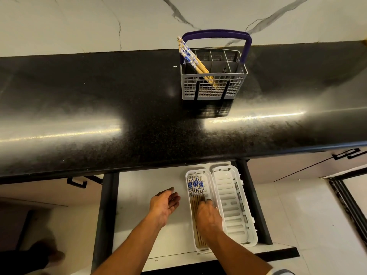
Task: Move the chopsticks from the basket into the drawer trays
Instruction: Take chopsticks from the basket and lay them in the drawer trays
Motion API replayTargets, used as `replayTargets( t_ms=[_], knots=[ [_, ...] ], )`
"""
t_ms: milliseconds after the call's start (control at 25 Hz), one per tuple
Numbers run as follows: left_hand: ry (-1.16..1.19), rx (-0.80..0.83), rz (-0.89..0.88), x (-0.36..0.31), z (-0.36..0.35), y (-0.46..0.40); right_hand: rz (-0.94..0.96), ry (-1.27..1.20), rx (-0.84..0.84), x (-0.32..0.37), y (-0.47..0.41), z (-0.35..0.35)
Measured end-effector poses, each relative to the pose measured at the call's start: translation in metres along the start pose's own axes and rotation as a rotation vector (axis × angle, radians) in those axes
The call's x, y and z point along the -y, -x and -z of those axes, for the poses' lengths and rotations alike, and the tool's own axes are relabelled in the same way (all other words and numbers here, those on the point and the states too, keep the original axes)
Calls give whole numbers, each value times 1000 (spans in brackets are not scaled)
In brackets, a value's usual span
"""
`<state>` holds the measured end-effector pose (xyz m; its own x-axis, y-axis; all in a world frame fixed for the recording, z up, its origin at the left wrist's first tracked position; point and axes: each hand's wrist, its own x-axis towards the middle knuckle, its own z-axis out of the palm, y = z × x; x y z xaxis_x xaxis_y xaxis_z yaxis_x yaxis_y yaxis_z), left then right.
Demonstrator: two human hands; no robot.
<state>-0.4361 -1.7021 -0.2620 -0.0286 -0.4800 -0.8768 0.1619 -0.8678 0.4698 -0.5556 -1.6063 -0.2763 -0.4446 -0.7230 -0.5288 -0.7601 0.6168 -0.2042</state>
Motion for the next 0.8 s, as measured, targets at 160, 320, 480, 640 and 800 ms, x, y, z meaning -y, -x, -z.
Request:
replayTargets(
  t_ms=[160, 320, 480, 640, 800],
  knots=[
    [-1, -13, -2, 0, 0, -1, 44, 1, -41, 0, -2, -2],
    [0, -12, 5, 2, 3, -4, 57, 4, -49, -1, -1, -4],
    [-5, -19, 4, 2, 1, -3, 58, -10, -38, -2, 2, -3],
    [6, -13, -29, -1, -3, 4, 108, -47, -100, 4, 10, 12],
    [100, 84, -76, -25, -17, 44, 233, -182, -170, 6, 18, 71]
  ],
)
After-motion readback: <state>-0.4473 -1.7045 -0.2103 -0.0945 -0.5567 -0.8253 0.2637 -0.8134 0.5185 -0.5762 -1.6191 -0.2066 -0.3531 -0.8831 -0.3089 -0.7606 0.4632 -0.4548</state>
